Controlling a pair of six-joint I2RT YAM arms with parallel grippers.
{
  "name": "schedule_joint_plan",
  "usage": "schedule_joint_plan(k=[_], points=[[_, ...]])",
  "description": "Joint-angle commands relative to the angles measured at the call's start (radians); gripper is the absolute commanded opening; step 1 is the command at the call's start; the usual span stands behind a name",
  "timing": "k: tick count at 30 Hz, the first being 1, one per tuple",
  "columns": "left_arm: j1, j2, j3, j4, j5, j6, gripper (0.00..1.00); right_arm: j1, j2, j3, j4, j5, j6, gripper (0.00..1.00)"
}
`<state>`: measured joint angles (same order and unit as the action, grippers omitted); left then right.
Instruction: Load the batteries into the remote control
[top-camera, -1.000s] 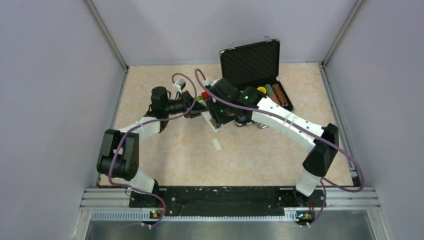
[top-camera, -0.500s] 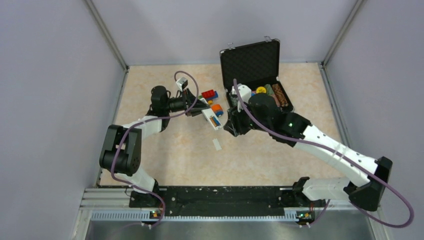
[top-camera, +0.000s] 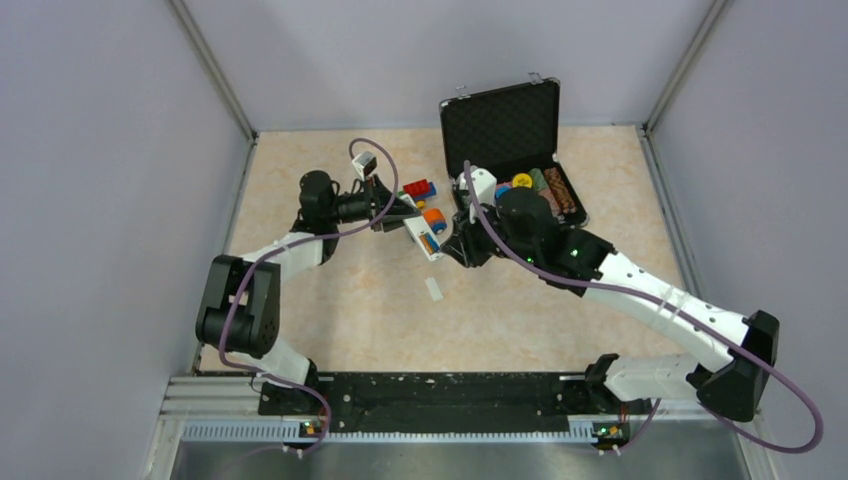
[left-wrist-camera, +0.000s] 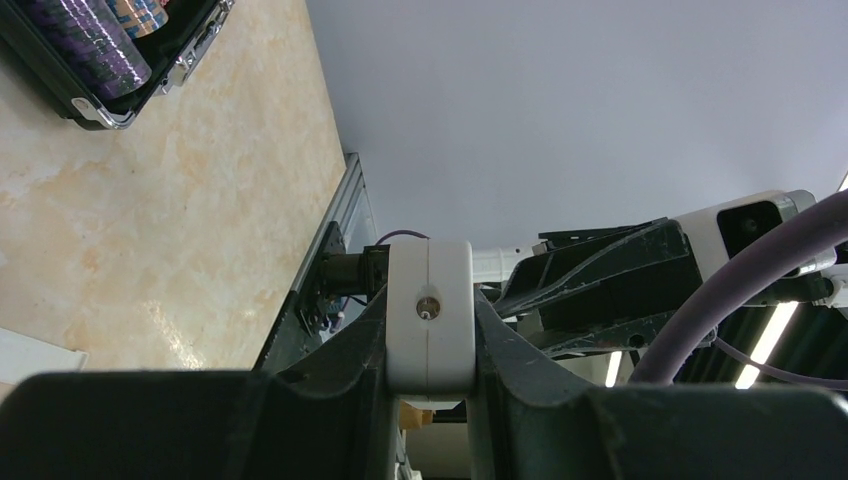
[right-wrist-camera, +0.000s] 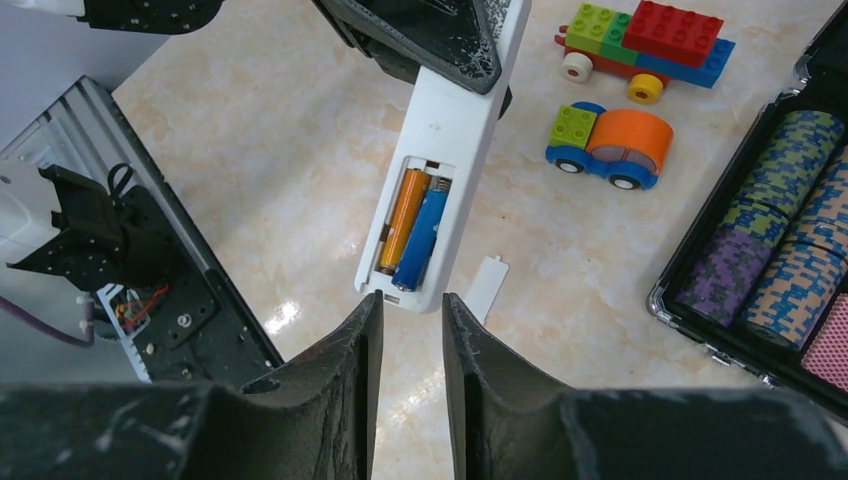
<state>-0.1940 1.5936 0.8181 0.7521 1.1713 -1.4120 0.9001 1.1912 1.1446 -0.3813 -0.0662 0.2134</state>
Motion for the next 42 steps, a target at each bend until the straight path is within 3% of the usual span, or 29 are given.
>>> schedule_joint_plan(k=[1,5,42], points=[[-0.005,-0.049,0.027,0.038,0.017,0.002,0.0,-0.003,0.017,0.009,0.044,-0.017,-0.021,0.24],[-0.005,-0.048,0.029,0.035,0.013,0.004,0.0,-0.003,0.032,0.017,0.035,-0.018,-0.024,0.17],[-0.019,-0.088,0.01,-0.016,0.02,0.034,0.0,-0.003,0.113,0.018,0.048,0.087,0.044,0.11]])
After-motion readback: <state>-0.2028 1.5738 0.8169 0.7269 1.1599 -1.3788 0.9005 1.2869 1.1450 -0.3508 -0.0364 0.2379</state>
